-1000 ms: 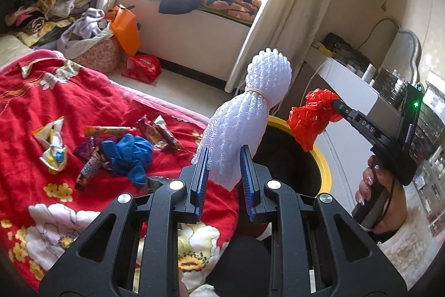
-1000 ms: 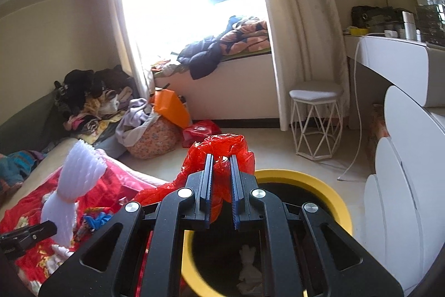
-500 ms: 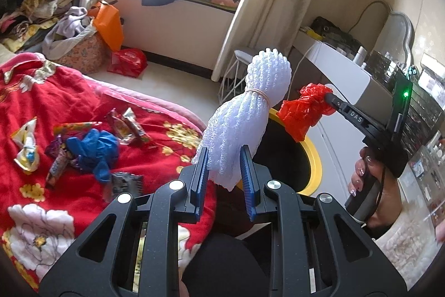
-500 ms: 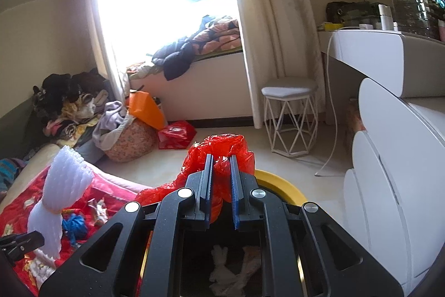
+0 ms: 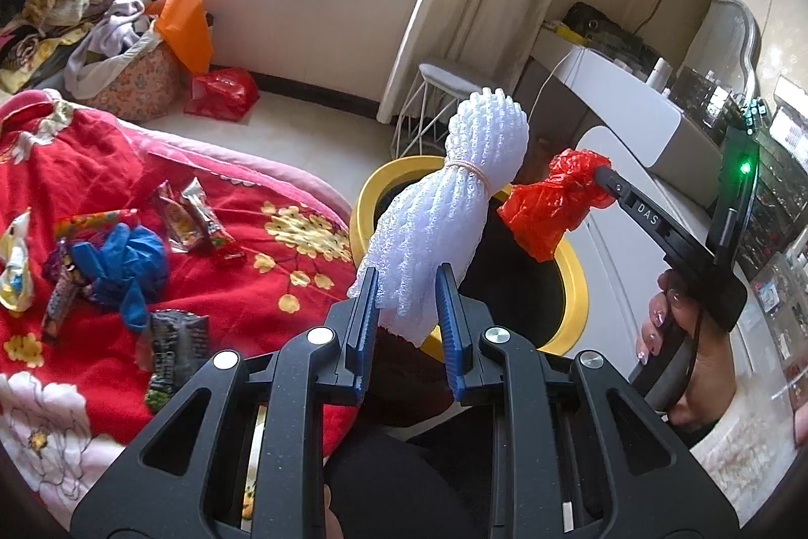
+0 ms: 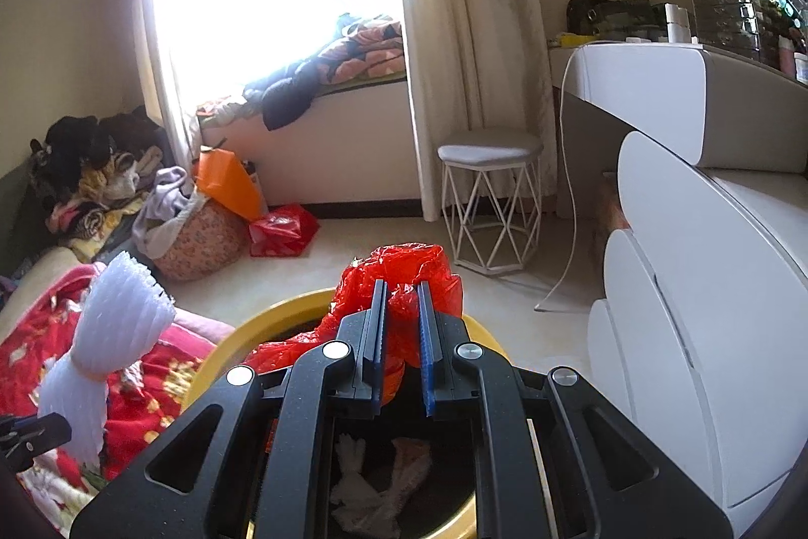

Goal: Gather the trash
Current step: 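Carry the foam net and red bag in both grippers over the yellow bin, then open both grippers to drop the foam net and red bag into the bin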

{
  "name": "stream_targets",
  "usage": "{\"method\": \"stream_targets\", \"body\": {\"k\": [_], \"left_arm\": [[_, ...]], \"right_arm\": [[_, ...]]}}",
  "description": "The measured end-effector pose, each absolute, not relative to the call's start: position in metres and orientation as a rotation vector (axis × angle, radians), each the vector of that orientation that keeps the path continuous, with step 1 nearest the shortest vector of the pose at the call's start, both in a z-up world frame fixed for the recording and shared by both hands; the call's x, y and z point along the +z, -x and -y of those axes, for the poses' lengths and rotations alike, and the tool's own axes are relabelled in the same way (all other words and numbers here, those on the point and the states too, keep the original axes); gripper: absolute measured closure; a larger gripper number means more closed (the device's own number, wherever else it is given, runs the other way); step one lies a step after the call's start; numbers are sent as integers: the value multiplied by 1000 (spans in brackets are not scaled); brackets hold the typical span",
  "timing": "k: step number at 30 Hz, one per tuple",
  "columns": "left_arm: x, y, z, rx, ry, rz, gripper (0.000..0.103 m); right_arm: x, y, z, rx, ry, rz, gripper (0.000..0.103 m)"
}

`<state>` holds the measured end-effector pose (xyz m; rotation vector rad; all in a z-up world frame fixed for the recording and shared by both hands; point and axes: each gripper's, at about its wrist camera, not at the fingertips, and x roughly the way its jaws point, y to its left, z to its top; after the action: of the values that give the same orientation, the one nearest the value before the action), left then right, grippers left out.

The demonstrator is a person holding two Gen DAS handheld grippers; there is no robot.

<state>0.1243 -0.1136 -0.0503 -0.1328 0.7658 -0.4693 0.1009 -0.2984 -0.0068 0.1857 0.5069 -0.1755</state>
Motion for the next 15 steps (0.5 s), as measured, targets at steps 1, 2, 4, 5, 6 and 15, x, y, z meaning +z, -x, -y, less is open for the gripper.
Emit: {"method": "stream_targets", "body": {"k": [1, 2, 4, 5, 6, 15], "left_arm": [[-52, -126, 116, -468, 131, -769, 86], [-53, -127, 118, -468, 130, -773, 86], [-56, -130, 123, -466, 124, -782, 86], [-57, -132, 126, -464, 121, -785, 86], [-59, -133, 129, -464, 117, -790, 86], [-68, -150, 153, -446, 79, -831, 86]], "right_arm": [[-9, -101, 300, -177, -187, -513, 92], [-11, -102, 301, -178, -187, -518, 92], [-14, -104, 302, -181, -182, -531, 92], [-16, -105, 303, -182, -179, -536, 92], [-18, -105, 304, -183, -178, -543, 92], [-30, -109, 311, -180, -183, -578, 92]]}}
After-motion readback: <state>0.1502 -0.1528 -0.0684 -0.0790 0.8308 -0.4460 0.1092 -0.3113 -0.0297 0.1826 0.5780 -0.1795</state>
